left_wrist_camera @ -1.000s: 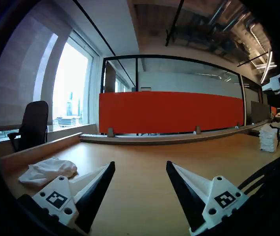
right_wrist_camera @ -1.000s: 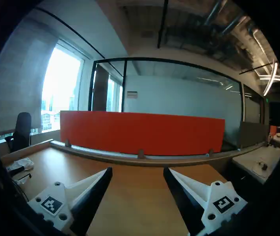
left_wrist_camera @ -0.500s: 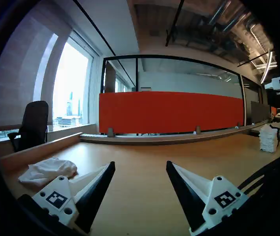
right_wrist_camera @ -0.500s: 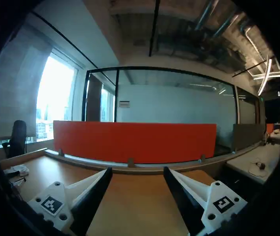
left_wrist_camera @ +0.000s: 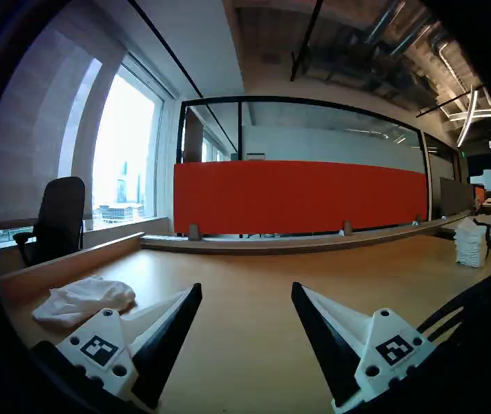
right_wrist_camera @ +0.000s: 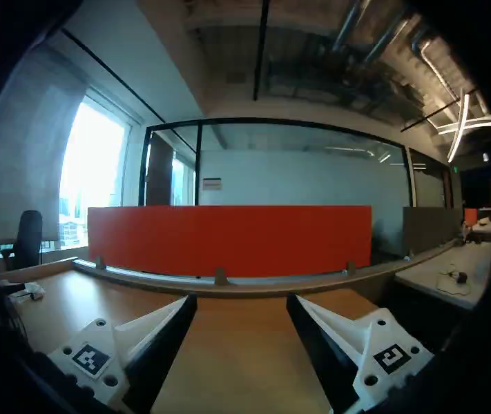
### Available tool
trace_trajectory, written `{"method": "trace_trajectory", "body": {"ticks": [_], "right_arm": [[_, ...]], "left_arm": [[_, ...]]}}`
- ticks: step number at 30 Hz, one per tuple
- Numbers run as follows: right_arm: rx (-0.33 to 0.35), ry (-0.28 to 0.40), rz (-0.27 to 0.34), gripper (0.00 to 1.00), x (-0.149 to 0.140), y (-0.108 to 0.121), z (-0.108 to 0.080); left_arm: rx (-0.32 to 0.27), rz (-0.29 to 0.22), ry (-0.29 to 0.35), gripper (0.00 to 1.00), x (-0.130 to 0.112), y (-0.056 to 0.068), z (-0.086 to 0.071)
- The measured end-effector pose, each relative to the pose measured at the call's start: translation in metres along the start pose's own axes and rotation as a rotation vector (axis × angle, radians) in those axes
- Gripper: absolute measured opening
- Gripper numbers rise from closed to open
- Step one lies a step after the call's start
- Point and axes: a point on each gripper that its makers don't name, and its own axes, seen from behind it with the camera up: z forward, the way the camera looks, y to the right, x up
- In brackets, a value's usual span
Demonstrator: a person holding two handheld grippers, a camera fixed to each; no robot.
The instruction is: Fold towel
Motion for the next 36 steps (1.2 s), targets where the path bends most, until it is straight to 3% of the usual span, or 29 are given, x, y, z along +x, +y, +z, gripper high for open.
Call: {"method": "trace_trajectory", "body": {"ticks": [14,23,36], "right_arm": [[0.006,-0.014,0.02,1.0,-0.066,0.001,0.0],[0.01,-0.02,0.024,1.0,-0.088,-0.005,0.0],[-0.012,-0.028,0.105,0.99,-0.099,0.003,0.002]], "left_arm": [[0.0,0.0,0.0,0.96,0.0,0.0,0.001],[0.0,0.0,0.0,0.96,0.0,0.001,0.0],[0.0,0.0,0.0,0.96,0.0,0.001,0.0]]}}
